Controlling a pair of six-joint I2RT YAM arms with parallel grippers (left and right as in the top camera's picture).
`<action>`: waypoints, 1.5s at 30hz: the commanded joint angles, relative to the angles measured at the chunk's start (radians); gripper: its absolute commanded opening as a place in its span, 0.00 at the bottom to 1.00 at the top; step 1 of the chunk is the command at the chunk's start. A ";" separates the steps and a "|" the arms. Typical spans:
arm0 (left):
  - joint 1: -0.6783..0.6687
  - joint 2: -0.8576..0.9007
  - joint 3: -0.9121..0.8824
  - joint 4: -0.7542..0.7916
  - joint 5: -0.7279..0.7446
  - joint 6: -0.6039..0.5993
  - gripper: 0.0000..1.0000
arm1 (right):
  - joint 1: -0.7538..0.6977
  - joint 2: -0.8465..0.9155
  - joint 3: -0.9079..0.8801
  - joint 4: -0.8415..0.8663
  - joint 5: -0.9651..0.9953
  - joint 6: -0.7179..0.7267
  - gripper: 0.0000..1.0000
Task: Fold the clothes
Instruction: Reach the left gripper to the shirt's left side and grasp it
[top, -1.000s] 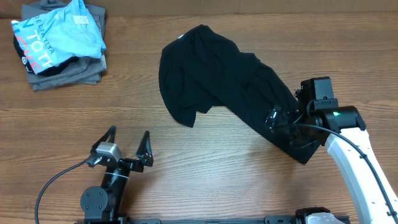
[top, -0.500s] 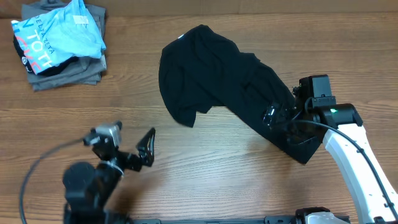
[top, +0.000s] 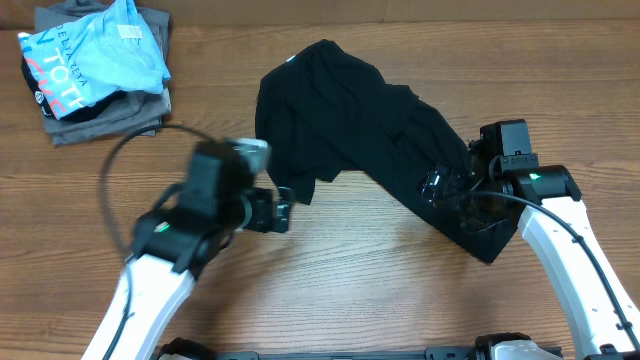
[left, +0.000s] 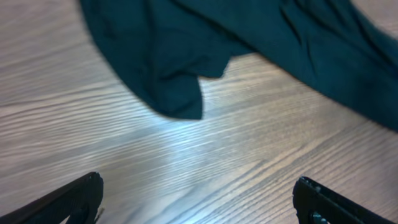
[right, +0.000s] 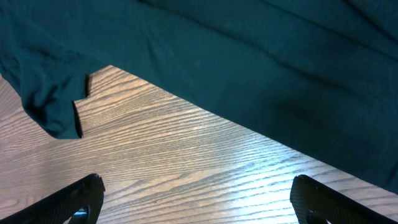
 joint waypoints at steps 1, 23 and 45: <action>-0.046 0.098 0.026 0.062 0.005 -0.010 1.00 | 0.000 0.002 -0.005 0.006 -0.008 0.002 1.00; -0.209 0.576 0.142 0.229 -0.274 0.008 1.00 | 0.000 0.006 -0.015 0.012 0.011 -0.002 1.00; -0.204 0.722 0.162 0.262 -0.250 0.007 0.89 | 0.000 0.009 -0.034 -0.025 0.105 -0.002 1.00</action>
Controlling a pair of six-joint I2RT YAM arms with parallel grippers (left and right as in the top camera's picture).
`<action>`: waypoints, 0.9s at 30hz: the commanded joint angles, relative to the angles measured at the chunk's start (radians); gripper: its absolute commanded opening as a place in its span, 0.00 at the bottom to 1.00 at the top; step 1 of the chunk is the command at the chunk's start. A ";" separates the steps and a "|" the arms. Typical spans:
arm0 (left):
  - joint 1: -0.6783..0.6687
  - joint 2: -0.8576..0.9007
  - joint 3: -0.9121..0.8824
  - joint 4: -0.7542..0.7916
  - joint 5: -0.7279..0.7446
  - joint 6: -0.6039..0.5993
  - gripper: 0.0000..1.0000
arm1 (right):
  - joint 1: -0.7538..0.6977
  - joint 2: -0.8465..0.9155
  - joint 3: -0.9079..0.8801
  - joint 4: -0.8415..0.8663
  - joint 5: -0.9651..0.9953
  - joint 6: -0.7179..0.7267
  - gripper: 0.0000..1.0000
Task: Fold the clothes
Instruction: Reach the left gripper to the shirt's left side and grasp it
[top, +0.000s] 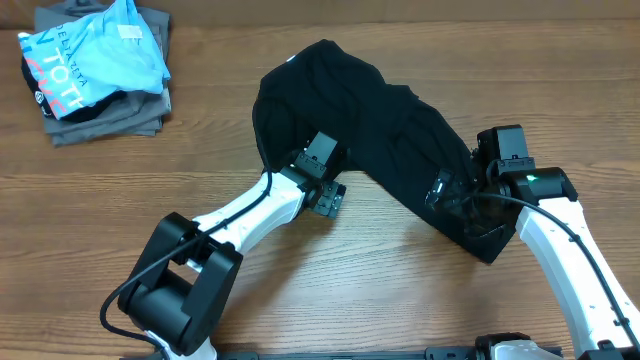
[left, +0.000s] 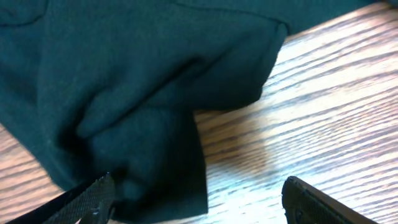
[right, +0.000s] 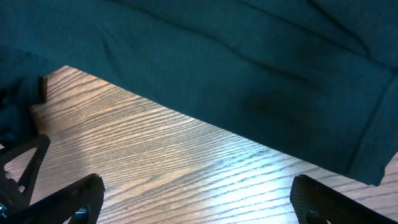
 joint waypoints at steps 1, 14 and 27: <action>0.019 0.050 0.022 0.006 0.031 0.007 0.89 | 0.000 0.003 -0.007 0.000 0.013 -0.002 1.00; 0.041 0.062 0.022 0.005 0.060 0.008 0.57 | 0.000 0.003 -0.007 -0.006 0.013 -0.001 1.00; 0.042 0.046 0.226 -0.315 -0.030 -0.036 0.04 | 0.000 0.003 -0.007 -0.021 0.013 -0.001 1.00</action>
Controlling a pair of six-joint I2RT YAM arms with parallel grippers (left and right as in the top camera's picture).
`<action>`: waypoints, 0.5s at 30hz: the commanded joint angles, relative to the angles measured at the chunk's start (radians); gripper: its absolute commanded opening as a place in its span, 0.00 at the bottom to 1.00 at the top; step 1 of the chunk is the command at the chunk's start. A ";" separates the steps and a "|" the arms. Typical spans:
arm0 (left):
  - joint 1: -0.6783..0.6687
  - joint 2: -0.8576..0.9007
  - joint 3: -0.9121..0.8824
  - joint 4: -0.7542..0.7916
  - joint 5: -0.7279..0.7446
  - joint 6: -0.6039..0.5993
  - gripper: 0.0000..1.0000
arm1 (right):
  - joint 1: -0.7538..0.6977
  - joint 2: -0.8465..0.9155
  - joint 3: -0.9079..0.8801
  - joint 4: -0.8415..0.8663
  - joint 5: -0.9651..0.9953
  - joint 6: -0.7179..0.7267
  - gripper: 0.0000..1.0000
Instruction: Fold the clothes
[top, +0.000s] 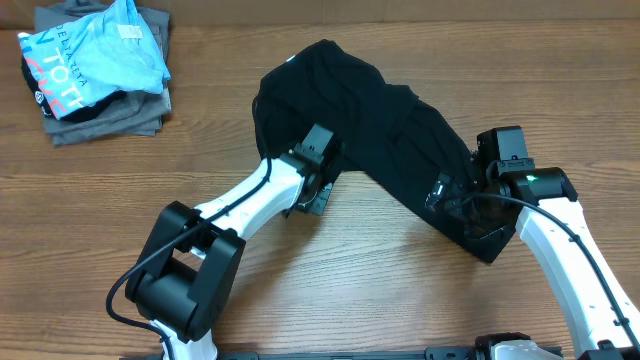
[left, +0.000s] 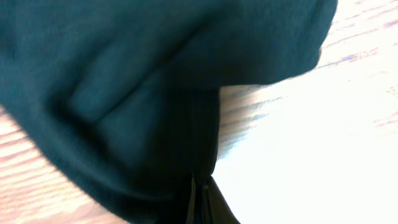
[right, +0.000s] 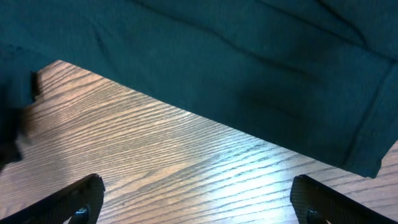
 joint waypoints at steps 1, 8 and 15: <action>0.006 -0.012 0.133 -0.109 -0.086 -0.052 0.04 | 0.000 0.003 -0.006 -0.003 0.012 -0.002 1.00; 0.017 -0.054 0.289 -0.356 -0.182 -0.141 0.04 | 0.000 0.003 -0.006 -0.011 0.012 -0.002 1.00; 0.068 -0.119 0.311 -0.522 -0.283 -0.267 0.04 | -0.004 0.005 -0.006 -0.004 0.019 -0.001 1.00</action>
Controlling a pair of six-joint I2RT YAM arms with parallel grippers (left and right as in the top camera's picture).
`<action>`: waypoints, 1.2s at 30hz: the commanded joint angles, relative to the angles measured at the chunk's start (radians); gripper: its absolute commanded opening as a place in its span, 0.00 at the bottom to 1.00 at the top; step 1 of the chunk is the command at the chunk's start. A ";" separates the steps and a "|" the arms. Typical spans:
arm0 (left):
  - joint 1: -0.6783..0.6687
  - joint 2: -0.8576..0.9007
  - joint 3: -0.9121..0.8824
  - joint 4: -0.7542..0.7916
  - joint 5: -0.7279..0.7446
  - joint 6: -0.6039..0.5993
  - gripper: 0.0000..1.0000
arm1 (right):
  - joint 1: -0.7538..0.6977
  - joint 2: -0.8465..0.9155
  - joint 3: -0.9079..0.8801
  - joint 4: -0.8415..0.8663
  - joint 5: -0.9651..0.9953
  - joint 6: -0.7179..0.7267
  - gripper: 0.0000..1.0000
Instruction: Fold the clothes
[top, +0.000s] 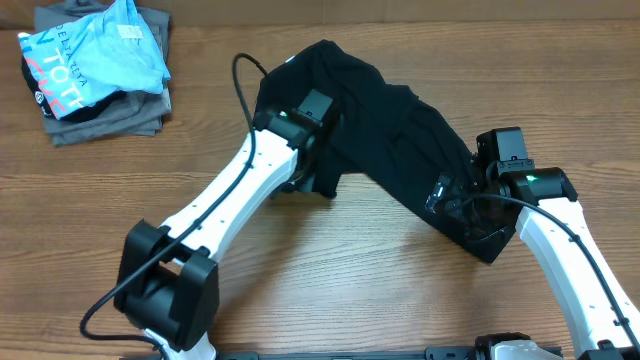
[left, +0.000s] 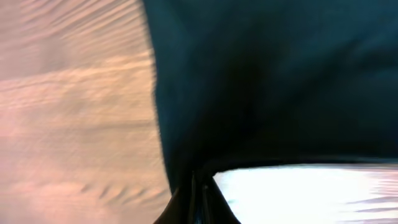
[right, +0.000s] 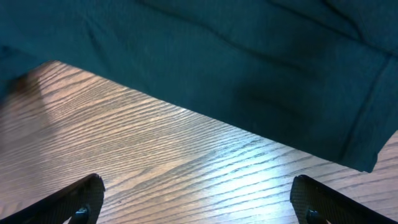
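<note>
A black garment (top: 380, 130) lies crumpled across the middle of the wooden table, stretching toward the right. My left gripper (top: 318, 172) is shut on the garment's lower left flap; in the left wrist view the dark cloth (left: 273, 81) hangs from the closed jaws, lifted off the wood. My right gripper (right: 198, 202) stands open over bare wood by the garment's lower right end (right: 249, 68), holding nothing.
A stack of folded clothes (top: 100, 70), light blue shirt on top of grey ones, sits at the far left corner. Bare wooden tabletop (top: 330, 280) spreads in front of the garment.
My left gripper, shut on the flap, has risen and shifted back toward the garment's upper left, lifting the cloth off the table. The right arm has not moved.
My left gripper was open on bare wood left of the garment. Then it stood open around the lower left flap. Then it was shut on that flap, and now holds it raised. My right gripper stayed open at the right end throughout.
</note>
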 joint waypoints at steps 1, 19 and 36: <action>0.048 -0.069 0.026 -0.075 -0.105 -0.125 0.04 | -0.004 0.008 -0.005 0.016 0.013 -0.001 1.00; 0.199 -0.108 0.024 -0.224 -0.108 -0.215 0.04 | -0.002 0.228 -0.005 -0.004 -0.063 -0.006 1.00; 0.212 -0.108 0.016 -0.201 -0.108 -0.215 0.04 | 0.103 0.229 -0.130 0.047 -0.183 -0.037 0.96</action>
